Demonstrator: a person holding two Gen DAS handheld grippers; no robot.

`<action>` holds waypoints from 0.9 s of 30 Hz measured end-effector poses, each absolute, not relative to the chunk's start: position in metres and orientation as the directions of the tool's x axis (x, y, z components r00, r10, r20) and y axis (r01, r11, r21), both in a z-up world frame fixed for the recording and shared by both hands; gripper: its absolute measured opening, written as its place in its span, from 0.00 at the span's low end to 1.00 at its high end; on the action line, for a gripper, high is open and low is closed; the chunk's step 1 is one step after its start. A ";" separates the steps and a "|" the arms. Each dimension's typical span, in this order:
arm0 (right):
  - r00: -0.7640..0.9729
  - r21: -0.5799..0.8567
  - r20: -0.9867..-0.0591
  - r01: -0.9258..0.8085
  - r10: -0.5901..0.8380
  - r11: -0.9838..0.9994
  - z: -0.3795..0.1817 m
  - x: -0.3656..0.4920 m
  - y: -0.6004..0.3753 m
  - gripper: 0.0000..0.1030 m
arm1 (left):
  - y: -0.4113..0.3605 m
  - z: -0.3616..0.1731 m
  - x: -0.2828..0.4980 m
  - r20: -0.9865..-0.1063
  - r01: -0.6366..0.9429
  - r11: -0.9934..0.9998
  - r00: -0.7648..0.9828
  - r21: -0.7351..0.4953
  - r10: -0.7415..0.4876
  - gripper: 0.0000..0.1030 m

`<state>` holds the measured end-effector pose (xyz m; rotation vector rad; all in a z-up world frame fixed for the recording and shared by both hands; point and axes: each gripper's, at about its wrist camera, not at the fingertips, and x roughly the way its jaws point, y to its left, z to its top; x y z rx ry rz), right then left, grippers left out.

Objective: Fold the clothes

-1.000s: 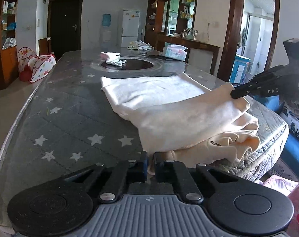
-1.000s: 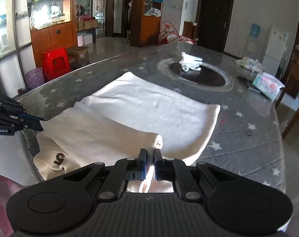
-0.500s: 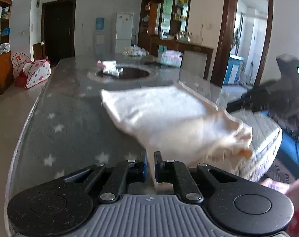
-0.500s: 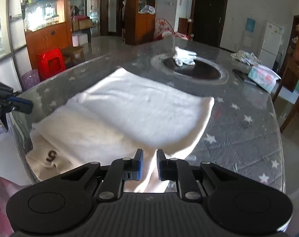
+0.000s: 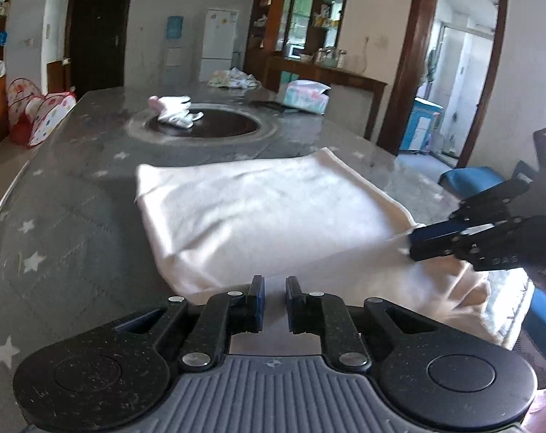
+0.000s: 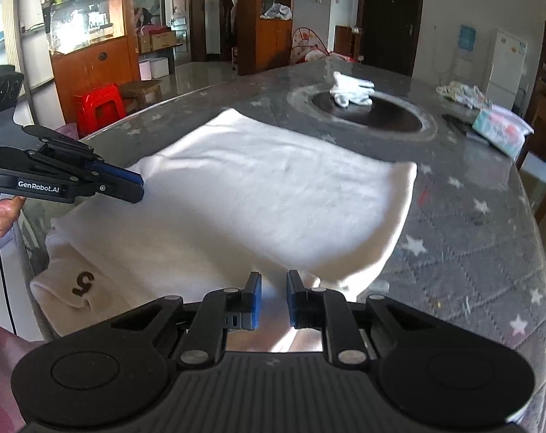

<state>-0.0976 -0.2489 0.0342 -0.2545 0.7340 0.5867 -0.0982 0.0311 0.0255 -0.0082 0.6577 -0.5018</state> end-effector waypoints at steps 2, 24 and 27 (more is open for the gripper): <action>0.593 -0.016 -0.690 -0.586 0.416 0.810 0.036 -0.099 -0.251 0.13 | 0.035 0.024 -0.100 -0.579 0.436 0.882 0.679 -0.177 -0.452 0.18; 0.560 -0.054 -0.705 -0.654 0.435 0.755 0.034 -0.129 -0.247 0.25 | 0.027 0.026 -0.123 -0.588 0.473 0.880 0.697 -0.054 -0.411 0.32; 0.577 -0.063 -0.688 -0.652 0.440 0.756 0.041 -0.127 -0.248 0.26 | 0.027 0.031 -0.125 -0.580 0.479 0.876 0.701 -0.047 -0.414 0.32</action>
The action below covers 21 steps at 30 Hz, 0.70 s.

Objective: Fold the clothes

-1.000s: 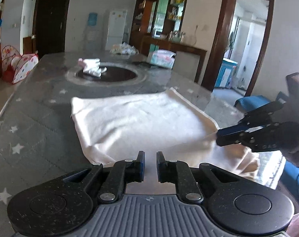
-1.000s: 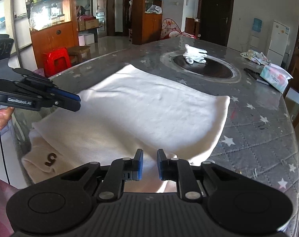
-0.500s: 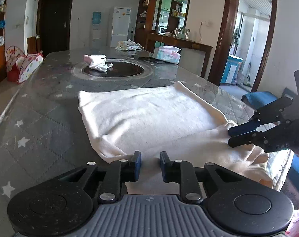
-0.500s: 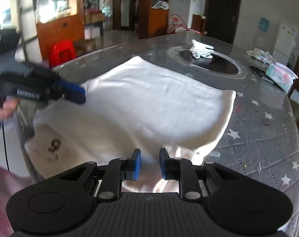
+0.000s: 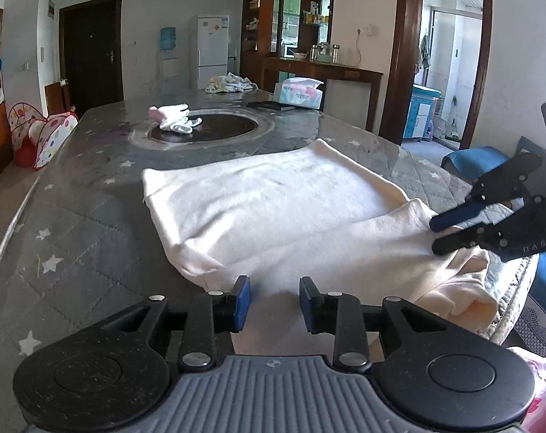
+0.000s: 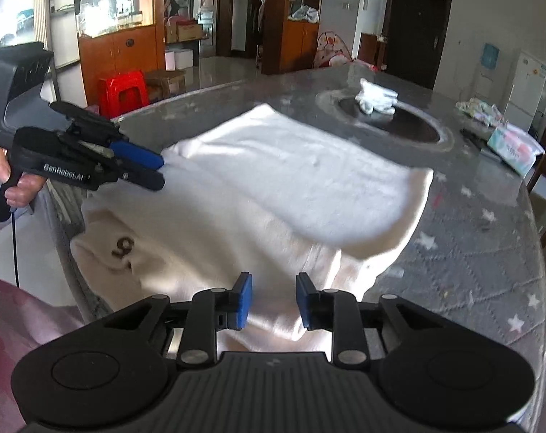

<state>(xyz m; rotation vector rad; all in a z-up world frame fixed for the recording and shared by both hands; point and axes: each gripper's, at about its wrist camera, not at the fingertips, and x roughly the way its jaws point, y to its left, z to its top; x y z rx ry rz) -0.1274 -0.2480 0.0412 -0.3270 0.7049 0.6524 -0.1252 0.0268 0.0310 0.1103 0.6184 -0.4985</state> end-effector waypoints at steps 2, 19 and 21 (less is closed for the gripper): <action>0.590 -0.069 -0.675 -0.647 0.442 0.759 0.045 -0.123 -0.248 0.28 | 0.026 0.034 -0.127 -0.574 0.484 0.874 0.704 -0.043 -0.418 0.33; 0.539 -0.079 -0.710 -0.700 0.453 0.710 0.047 -0.131 -0.247 0.36 | 0.023 0.041 -0.201 -0.598 0.713 0.694 0.599 0.096 -0.533 0.45; 0.539 -0.091 -0.710 -0.708 0.452 0.701 0.049 -0.138 -0.247 0.36 | 0.017 0.034 -0.202 -0.609 0.717 0.686 0.600 0.122 -0.519 0.45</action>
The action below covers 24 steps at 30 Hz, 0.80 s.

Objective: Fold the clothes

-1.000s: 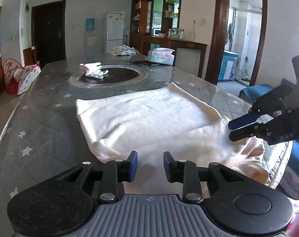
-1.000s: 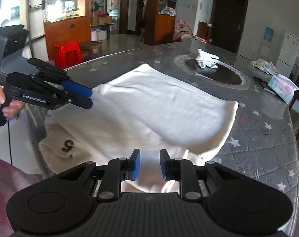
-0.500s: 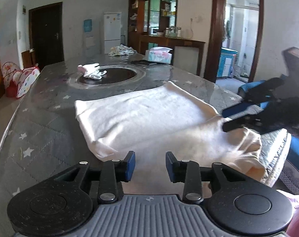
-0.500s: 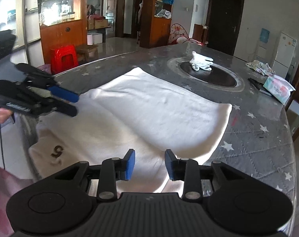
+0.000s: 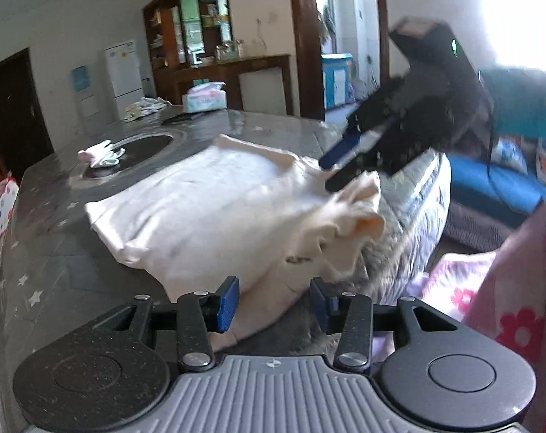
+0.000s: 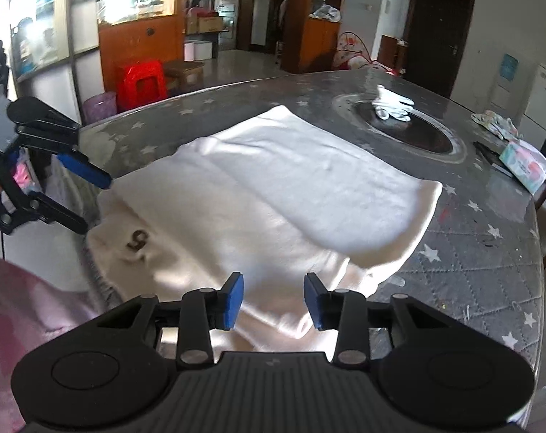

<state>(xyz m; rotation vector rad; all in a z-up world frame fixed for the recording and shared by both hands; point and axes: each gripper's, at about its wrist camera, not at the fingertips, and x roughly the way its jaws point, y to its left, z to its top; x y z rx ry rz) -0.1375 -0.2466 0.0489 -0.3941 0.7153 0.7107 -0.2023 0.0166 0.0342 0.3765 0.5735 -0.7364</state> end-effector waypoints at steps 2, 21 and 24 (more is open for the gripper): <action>0.542 -0.103 -0.710 -0.711 0.450 0.695 0.050 -0.143 -0.247 0.39 | 0.011 0.028 -0.201 -0.613 0.713 0.688 0.607 0.139 -0.506 0.45; 0.531 -0.256 -0.719 -0.803 0.449 0.539 0.044 -0.194 -0.244 0.57 | 0.011 0.040 -0.173 -0.535 0.668 0.743 0.643 0.040 -0.549 0.12; 0.548 -0.278 -0.694 -0.803 0.468 0.528 0.037 -0.194 -0.236 0.57 | 0.012 0.043 -0.159 -0.536 0.653 0.757 0.632 -0.022 -0.560 0.11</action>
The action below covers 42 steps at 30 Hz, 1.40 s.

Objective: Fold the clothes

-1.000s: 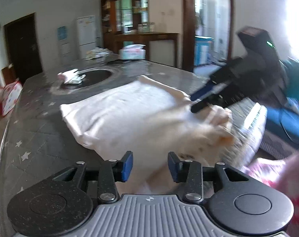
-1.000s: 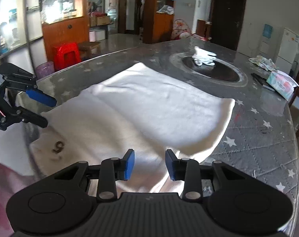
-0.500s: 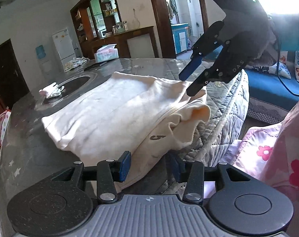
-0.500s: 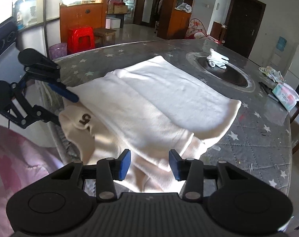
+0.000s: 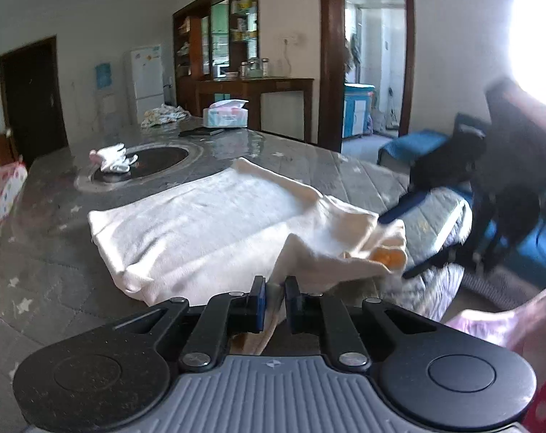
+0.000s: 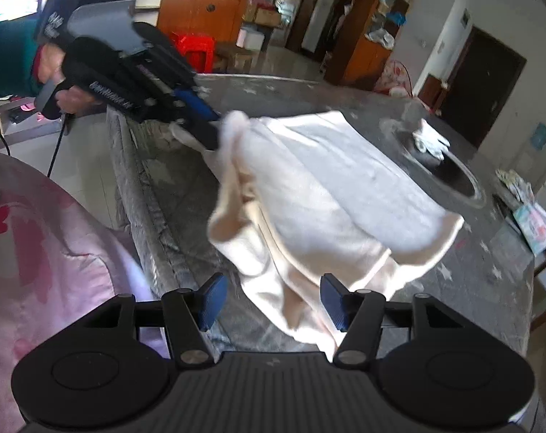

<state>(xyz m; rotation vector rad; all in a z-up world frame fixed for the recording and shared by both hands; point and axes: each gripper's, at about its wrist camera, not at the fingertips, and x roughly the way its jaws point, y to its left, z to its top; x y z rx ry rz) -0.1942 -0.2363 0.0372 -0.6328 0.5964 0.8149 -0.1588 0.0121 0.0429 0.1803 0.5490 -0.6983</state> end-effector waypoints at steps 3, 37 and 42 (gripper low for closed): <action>0.555 -0.285 -0.672 -0.805 0.491 0.520 0.032 -0.191 -0.227 0.57 | 0.013 0.046 -0.147 -0.535 0.639 0.766 0.627 -0.063 -0.567 0.11; 0.534 -0.175 -0.702 -0.770 0.471 0.614 0.031 -0.160 -0.232 0.10 | 0.036 0.021 -0.169 -0.567 0.651 0.758 0.635 0.028 -0.525 0.07; 0.543 -0.179 -0.680 -0.774 0.492 0.607 0.045 -0.166 -0.234 0.08 | 0.040 0.037 -0.173 -0.541 0.629 0.778 0.647 -0.020 -0.537 0.06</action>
